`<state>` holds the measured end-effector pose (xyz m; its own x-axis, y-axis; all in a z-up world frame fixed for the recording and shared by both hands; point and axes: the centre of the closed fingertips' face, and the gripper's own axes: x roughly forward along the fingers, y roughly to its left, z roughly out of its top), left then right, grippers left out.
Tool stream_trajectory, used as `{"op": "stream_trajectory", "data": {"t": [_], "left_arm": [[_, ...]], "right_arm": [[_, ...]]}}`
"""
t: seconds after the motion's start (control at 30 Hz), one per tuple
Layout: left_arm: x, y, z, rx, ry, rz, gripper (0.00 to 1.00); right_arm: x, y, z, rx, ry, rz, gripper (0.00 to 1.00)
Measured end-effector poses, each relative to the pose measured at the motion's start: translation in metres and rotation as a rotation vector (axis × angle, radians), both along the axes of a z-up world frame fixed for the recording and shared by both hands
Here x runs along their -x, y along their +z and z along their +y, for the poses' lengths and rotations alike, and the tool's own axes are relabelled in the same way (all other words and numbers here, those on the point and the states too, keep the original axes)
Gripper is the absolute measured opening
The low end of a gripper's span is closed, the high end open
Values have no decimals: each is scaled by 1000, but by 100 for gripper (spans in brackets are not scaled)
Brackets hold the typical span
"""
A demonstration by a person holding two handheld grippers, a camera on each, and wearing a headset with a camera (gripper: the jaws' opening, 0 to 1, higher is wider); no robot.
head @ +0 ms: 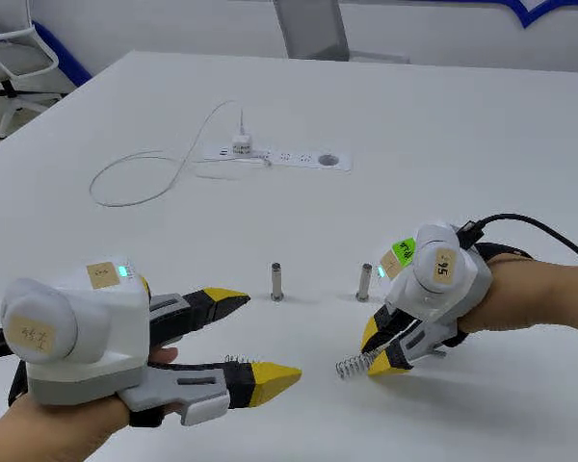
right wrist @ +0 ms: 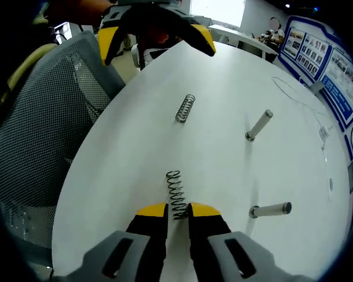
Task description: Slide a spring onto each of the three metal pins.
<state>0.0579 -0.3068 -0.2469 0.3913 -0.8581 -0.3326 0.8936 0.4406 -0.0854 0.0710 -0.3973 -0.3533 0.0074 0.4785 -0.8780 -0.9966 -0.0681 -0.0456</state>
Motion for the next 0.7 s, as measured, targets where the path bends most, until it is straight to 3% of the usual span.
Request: {"op": "stream_trajectory", "data": {"t": [0.1,0.13,0.3,0.53,0.7], "left_arm": [[2,-2,-3,-7,-14,2,62],[3,-4,-4,-11,-19,3,62],[8,-13,-12,-33,-55,10,60],[16,-22,-33,-75,-139,-2,55],[17,-26,-42,-86,-176,-9,45]], "right_arm": [[3,-2,-4,20,-17,16,12],[1,-1,-5,17,-37,1,12],[7,4,-9,4,-82,17,11],[23,34,6,-66,-75,29,11],[31,45,16,-83,-56,23,11]]}}
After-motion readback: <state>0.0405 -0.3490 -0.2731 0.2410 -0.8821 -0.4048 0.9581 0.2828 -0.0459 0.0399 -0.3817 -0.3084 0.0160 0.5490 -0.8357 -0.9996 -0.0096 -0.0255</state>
